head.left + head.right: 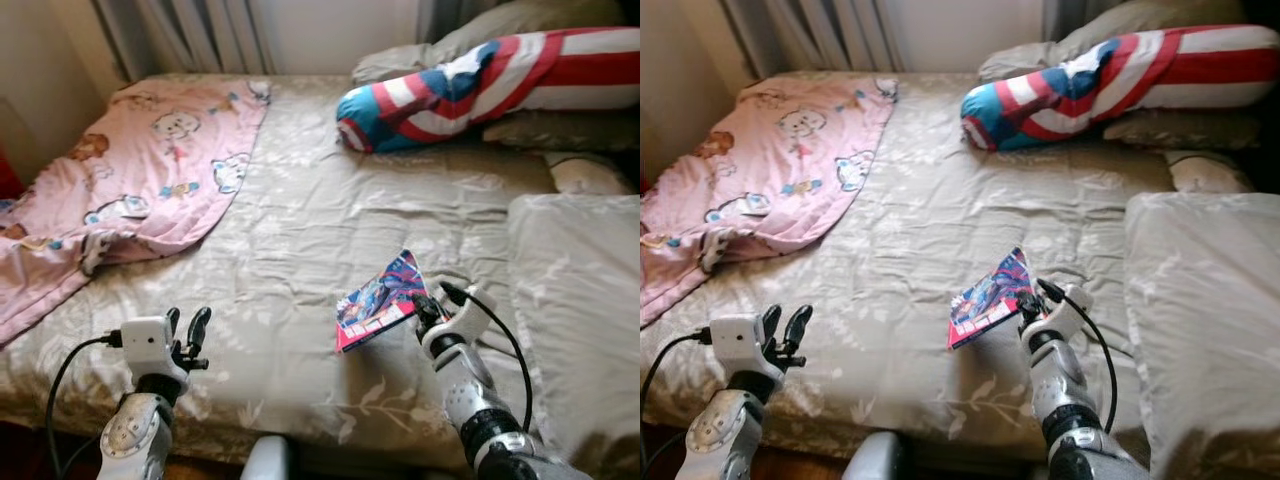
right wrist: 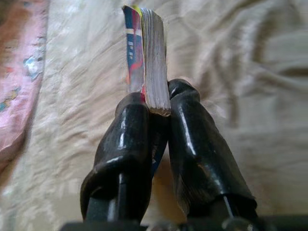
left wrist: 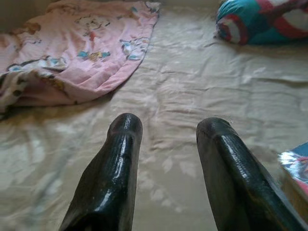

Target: Clean up the room

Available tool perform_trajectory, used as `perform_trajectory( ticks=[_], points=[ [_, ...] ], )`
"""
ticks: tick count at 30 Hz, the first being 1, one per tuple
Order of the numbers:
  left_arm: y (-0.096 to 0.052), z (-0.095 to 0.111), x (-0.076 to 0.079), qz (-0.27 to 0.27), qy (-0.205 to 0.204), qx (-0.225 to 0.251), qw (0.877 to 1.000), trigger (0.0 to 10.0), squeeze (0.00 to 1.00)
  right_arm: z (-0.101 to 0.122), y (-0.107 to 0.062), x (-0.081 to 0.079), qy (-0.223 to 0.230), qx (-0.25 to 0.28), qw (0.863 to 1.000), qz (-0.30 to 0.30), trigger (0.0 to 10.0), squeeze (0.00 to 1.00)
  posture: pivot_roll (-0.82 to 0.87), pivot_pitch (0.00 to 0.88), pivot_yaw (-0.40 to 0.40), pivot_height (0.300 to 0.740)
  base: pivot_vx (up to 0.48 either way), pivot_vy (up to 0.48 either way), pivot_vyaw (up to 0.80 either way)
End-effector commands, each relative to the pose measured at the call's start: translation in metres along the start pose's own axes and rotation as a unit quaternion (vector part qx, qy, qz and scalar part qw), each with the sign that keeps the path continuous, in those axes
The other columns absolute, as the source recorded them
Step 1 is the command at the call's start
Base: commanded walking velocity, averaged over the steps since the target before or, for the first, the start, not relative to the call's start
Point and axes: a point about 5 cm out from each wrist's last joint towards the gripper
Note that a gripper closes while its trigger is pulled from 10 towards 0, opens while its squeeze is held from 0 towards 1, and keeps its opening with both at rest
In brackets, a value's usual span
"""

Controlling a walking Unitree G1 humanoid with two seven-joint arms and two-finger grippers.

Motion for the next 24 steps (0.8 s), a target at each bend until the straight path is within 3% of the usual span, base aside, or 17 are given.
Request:
perform_trajectory(
  ticks=[1,8,16,24],
  points=[
    [-0.004,0.000,-0.004,0.000,0.002,-0.008,1.000,10.0,0.00,0.002,-0.003,0.013,0.008,0.008,0.999,-0.032,10.0,0.00,0.20,0.144,0.088,0.651,0.000,0.000,0.00],
    [-0.023,-0.003,-0.006,-0.008,0.010,-0.030,0.999,10.0,0.00,0.004,-0.022,0.062,0.039,0.023,0.989,-0.142,10.0,0.00,0.23,0.189,0.108,0.651,0.000,0.000,0.00],
    [-0.034,-0.002,-0.010,-0.009,0.015,-0.043,0.999,10.0,0.00,-0.002,-0.029,0.074,0.050,0.024,0.984,-0.172,10.0,0.00,0.25,0.220,0.122,0.651,0.000,0.000,0.00],
    [-0.043,0.000,-0.011,-0.012,0.019,-0.056,0.998,10.0,0.00,-0.013,-0.039,0.087,0.091,0.025,0.973,-0.208,10.0,0.00,0.25,0.241,0.129,0.651,0.000,0.000,0.00]
  ],
)
Point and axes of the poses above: a point about 5 cm out from each wrist's last joint towards the gripper, its own y axis pointing out of the wrist towards the gripper, its own z axis along the axis of the wrist's last joint, x = y × z, and after that the axes turned 12 degrees about y, right-handed
